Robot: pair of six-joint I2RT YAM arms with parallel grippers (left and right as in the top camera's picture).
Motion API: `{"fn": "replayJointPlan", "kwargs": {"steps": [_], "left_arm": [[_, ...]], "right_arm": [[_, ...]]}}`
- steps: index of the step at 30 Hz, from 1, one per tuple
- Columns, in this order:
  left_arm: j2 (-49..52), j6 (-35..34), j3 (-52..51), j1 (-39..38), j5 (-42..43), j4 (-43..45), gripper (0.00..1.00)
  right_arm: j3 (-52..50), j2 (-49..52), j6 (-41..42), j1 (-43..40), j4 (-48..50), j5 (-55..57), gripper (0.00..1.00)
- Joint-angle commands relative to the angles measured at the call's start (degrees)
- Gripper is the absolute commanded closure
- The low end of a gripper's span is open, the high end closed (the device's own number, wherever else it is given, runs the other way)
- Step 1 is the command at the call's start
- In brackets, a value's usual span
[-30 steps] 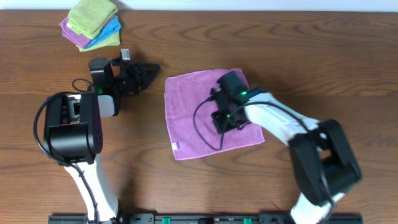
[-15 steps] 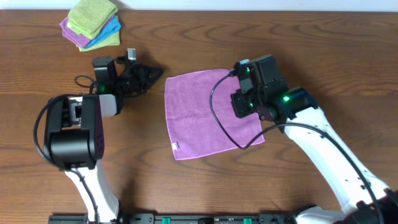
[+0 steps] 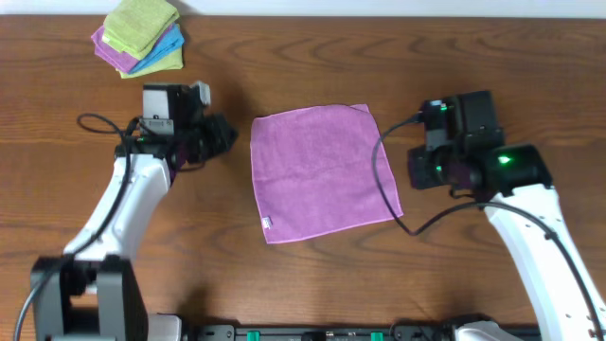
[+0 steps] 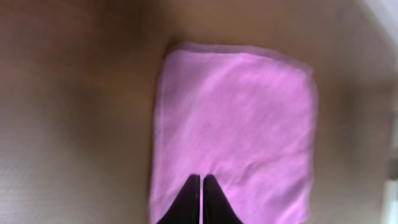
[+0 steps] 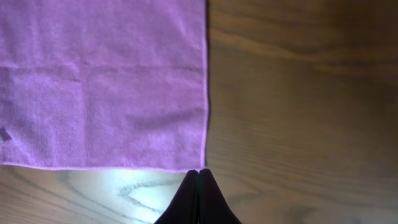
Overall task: Fold the cloth
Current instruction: 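Move both grippers down to the cloth's two lower corners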
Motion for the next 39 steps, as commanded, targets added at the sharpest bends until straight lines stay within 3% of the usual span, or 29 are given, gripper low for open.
{"fn": "replayJointPlan", "kwargs": {"steps": [1, 10, 18, 22, 26, 32, 39], "left_arm": [[-3.41, 3.65, 0.33, -3.3, -10.71, -6.34, 0.94], [-11.34, -3.87, -3.1, -8.98, -19.52, -24.46, 0.94], [-31.52, -12.26, -16.98, -12.44, -20.48, -27.71, 0.94], [-41.27, -21.84, -28.09, -13.99, -17.88, -21.18, 0.94], [-43.82, -26.73, -37.33, -13.97, -11.52, -10.47, 0.94], [-41.16, -27.98, -42.07, -13.97, -9.57, 1.95, 0.59], [-29.64, -29.38, -42.07, -13.99, -4.9, 16.0, 0.55]], "right_arm": [[-0.74, -0.59, -3.19, -3.65, -0.37, -3.67, 0.99], [-6.69, -0.61, -5.73, -15.69, 1.64, -18.86, 0.98], [-10.51, -1.75, -5.88, -21.27, 3.06, -23.17, 0.99], [-15.87, -1.75, -3.02, -21.24, 6.82, -23.58, 0.98], [-21.16, -1.6, 0.48, -21.22, 11.61, -26.27, 0.95], [-26.01, -1.31, 2.58, -21.22, 13.55, -25.88, 0.73], [-28.72, -1.2, 4.39, -21.22, 17.38, -25.66, 0.68]]}}
